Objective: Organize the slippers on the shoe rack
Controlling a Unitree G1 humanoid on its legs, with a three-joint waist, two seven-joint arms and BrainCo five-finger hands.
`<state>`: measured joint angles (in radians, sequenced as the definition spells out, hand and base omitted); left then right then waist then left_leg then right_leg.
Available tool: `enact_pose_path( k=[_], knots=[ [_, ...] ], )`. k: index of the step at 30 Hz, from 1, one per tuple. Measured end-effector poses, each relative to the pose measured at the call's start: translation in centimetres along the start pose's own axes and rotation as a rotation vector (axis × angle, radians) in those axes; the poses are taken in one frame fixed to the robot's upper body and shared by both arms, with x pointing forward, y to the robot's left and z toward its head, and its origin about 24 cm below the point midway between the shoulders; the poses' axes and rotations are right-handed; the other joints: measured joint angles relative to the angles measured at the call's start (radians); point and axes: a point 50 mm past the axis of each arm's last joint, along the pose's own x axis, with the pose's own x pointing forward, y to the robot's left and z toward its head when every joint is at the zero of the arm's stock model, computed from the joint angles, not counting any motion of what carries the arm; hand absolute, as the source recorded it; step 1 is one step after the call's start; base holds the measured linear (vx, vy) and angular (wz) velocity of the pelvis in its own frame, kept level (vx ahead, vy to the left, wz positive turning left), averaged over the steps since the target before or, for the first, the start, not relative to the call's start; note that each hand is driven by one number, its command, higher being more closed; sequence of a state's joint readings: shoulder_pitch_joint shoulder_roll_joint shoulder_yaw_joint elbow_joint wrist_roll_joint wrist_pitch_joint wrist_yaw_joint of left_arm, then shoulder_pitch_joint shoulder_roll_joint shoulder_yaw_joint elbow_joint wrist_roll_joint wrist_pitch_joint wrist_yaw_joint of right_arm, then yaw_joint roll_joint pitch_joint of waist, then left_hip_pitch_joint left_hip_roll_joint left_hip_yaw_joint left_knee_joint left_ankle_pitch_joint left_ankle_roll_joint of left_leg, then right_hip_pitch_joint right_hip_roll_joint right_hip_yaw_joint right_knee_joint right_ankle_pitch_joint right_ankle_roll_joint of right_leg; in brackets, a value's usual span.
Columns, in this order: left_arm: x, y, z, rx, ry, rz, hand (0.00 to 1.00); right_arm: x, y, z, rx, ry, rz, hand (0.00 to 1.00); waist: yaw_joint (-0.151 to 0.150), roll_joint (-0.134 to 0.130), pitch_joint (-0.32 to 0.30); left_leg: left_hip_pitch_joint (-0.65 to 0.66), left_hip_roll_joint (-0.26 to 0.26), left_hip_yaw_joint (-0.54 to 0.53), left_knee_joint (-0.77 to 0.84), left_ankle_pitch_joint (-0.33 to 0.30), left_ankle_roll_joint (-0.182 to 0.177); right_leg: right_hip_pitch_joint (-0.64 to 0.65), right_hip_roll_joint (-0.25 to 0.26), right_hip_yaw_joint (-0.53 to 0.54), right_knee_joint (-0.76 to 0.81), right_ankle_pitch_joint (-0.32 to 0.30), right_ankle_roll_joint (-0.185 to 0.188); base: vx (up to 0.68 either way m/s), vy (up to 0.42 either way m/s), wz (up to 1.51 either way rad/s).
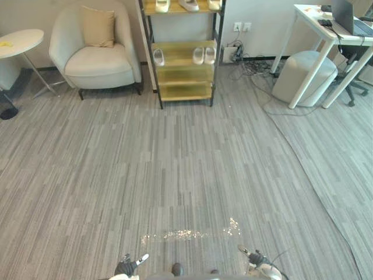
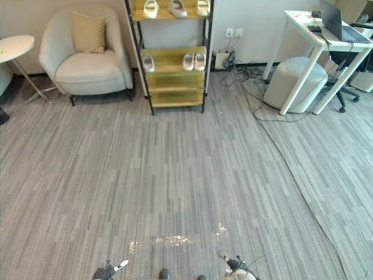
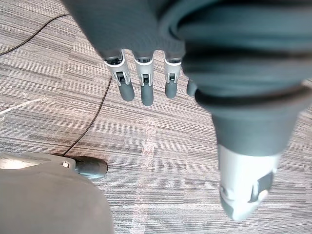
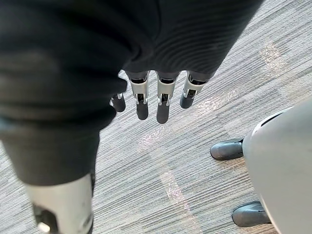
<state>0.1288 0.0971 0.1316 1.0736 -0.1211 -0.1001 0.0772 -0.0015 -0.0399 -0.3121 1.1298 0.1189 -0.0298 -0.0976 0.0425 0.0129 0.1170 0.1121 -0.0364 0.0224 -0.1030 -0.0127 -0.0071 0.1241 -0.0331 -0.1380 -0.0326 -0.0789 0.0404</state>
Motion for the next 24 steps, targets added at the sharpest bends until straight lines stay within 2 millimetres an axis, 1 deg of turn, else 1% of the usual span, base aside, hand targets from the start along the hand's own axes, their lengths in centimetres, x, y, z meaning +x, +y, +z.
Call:
enact_pose_path(
  k=[15,18,22,23,24],
  knots=[
    [0.1,0.1,0.2,0.010,-0.003,-0.003,0.00,0.0,0.1,0.1,-0.005,-0.002,0.005,0.00,-0.001,-0.004,0.008,-0.005,0.000,-0.004,-0.001,0.000,0.000,0.001,0.000,-0.012,-0.008,0.000,0.000,0.00,-0.005,0.01],
    [0.2,-0.1,0.7,0.018,-0.013,-0.007,0.00,0.1,0.3,0.5,-0.013,-0.015,0.011,0.00,-0.001,-0.006,0.029,-0.007,0.000,-0.004,-0.001,0.000,0.000,-0.003,0.000,-0.013,-0.008,0.001,-0.001,0.00,0.000,0.00],
    [0.3,-0.1,1.1,0.016,-0.023,-0.008,0.00,0.1,0.7,1.0,-0.025,-0.029,0.022,0.00,-0.001,-0.007,0.037,-0.037,0.002,-0.004,0.000,0.001,0.000,-0.029,0.001,-0.015,-0.007,0.001,-0.002,0.01,-0.004,0.01],
    [0.4,-0.1,1.4,0.005,-0.033,-0.004,0.00,0.1,1.0,1.2,-0.039,-0.039,0.033,0.00,0.001,-0.011,0.047,-0.062,0.002,-0.004,0.033,-0.013,-0.008,-0.038,-0.001,-0.019,-0.002,0.001,-0.002,0.04,-0.018,0.06],
    [0.5,-0.1,2.1,-0.008,-0.050,-0.001,0.00,0.1,1.3,1.4,-0.040,-0.045,0.041,0.00,0.003,-0.016,0.064,-0.104,0.003,-0.004,0.119,-0.057,-0.008,-0.042,-0.003,-0.024,0.006,-0.001,-0.001,0.03,-0.021,0.06]
  ],
)
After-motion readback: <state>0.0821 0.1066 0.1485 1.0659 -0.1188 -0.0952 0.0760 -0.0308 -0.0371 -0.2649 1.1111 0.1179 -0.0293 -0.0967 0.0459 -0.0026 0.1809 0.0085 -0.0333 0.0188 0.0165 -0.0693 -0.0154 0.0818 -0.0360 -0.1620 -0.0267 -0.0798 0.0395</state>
